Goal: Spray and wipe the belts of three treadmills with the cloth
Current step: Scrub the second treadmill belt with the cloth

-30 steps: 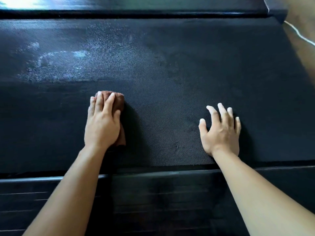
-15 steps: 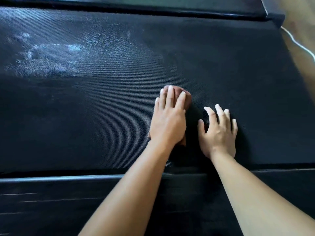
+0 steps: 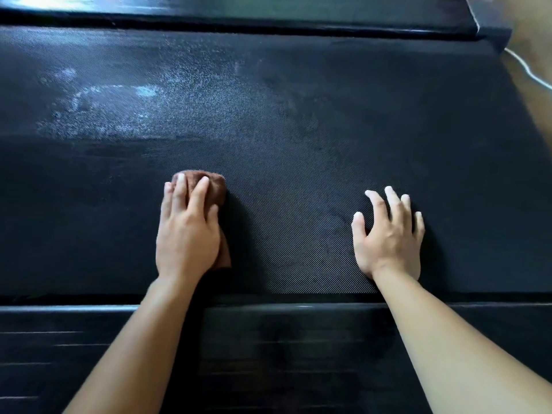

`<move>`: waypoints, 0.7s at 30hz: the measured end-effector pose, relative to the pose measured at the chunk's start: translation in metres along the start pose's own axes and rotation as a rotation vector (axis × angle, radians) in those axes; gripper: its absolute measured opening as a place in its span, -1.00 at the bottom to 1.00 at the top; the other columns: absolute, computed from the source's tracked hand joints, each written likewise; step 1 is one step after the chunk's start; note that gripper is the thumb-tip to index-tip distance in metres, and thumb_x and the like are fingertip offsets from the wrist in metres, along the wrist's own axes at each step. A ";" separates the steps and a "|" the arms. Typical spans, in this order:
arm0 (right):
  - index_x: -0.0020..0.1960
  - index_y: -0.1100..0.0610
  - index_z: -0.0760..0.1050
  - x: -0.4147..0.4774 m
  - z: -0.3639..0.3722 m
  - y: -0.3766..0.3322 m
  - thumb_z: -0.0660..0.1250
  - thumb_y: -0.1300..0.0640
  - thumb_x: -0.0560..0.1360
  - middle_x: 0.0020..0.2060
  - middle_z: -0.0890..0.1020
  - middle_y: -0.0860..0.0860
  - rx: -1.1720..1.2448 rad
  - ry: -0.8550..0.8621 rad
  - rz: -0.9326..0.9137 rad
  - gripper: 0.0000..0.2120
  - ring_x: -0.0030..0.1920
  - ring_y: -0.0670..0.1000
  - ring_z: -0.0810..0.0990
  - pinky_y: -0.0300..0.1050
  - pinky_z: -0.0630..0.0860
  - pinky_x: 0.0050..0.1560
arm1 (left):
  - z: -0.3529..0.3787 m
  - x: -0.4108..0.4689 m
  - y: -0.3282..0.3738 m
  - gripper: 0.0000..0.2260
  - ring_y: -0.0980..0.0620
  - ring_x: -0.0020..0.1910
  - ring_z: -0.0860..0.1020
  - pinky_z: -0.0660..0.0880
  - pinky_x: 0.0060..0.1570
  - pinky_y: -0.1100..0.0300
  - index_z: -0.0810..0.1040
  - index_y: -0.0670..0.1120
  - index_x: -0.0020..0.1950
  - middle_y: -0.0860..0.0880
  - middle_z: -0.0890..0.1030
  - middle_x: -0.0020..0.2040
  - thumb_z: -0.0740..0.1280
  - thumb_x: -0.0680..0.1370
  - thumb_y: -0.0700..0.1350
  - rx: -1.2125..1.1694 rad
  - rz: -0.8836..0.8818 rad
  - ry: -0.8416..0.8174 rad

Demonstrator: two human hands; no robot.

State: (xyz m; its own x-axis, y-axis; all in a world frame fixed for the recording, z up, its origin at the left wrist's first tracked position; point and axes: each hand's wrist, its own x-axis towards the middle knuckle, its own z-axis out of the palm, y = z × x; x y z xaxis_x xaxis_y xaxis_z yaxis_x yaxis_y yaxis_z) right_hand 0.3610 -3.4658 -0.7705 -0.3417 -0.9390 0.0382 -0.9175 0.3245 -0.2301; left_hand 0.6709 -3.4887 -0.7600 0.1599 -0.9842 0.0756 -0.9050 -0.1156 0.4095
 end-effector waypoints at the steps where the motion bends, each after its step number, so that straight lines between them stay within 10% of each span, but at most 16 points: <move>1: 0.48 -0.11 0.26 0.000 0.000 0.000 0.11 -0.14 0.59 0.55 0.17 -0.02 0.001 0.001 0.001 -0.53 0.58 0.11 0.04 0.17 -0.08 0.55 | 0.001 0.012 0.002 -0.54 -0.20 0.59 0.09 0.13 0.54 -0.07 0.34 -0.01 0.54 -0.16 0.18 0.60 0.26 0.63 -0.05 0.002 -0.029 0.013; 13: 0.50 -0.13 0.24 0.001 0.000 0.002 0.10 -0.14 0.59 0.57 0.14 -0.03 0.009 -0.030 0.009 -0.52 0.58 0.08 -0.01 0.16 -0.10 0.55 | 0.065 0.013 0.145 -0.51 -0.23 0.58 0.09 0.12 0.53 -0.08 0.30 -0.02 0.54 -0.21 0.18 0.59 0.24 0.61 0.00 0.040 0.375 -0.111; 21: 0.49 -0.10 0.28 0.000 0.001 0.001 0.13 -0.14 0.59 0.55 0.19 0.00 0.010 0.017 -0.005 -0.53 0.57 0.13 0.07 0.20 -0.05 0.54 | 0.026 -0.048 0.062 -0.50 -0.24 0.55 0.20 0.17 0.53 -0.05 0.40 -0.04 0.51 -0.22 0.29 0.55 0.13 0.59 0.06 0.009 0.277 -0.117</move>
State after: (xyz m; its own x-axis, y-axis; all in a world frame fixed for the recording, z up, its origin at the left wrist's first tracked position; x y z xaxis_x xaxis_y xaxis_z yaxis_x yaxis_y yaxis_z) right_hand 0.3600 -3.4653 -0.7722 -0.3405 -0.9386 0.0555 -0.9171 0.3185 -0.2398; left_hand 0.5972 -3.4524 -0.7623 -0.1397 -0.9871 0.0780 -0.9114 0.1589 0.3795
